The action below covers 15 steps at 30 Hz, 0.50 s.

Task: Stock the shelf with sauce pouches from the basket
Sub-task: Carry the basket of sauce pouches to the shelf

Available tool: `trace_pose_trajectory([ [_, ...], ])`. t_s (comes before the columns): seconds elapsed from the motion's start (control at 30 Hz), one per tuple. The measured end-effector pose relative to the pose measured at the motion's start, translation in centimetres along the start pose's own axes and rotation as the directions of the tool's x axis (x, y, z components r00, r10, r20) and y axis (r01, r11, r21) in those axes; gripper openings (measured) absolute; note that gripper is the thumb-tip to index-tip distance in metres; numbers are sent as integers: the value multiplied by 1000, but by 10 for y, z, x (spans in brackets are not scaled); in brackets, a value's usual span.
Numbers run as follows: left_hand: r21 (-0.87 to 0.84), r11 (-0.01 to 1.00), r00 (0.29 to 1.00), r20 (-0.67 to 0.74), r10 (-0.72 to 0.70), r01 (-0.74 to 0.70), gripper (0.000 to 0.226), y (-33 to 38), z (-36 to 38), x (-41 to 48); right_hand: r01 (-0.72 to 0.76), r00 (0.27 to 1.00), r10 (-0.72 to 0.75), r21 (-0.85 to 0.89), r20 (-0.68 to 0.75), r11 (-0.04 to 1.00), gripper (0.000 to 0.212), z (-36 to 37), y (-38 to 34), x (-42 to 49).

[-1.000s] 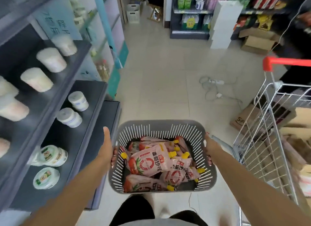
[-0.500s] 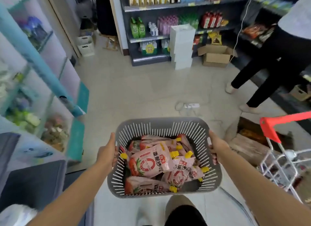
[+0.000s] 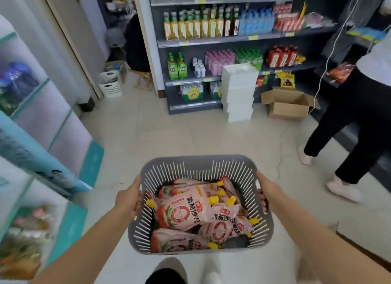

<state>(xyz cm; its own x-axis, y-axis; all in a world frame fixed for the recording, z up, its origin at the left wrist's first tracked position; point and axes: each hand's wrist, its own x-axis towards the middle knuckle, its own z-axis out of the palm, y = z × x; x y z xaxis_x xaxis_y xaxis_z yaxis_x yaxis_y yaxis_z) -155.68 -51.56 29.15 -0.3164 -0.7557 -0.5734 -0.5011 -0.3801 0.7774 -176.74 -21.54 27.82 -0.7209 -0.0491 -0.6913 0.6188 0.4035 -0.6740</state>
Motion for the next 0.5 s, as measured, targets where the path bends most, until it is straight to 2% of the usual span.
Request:
trace_pose_trajectory([
  [0.3,-45,999,999,35,-19,20,50,152,118,158,26,1000,-26,-49,12,998,56,28,-190,165],
  [0.5,-83,997,991,134,14,-3,55,273,213,287,20,998,-16,83,-54,996,58,52,-318,267],
])
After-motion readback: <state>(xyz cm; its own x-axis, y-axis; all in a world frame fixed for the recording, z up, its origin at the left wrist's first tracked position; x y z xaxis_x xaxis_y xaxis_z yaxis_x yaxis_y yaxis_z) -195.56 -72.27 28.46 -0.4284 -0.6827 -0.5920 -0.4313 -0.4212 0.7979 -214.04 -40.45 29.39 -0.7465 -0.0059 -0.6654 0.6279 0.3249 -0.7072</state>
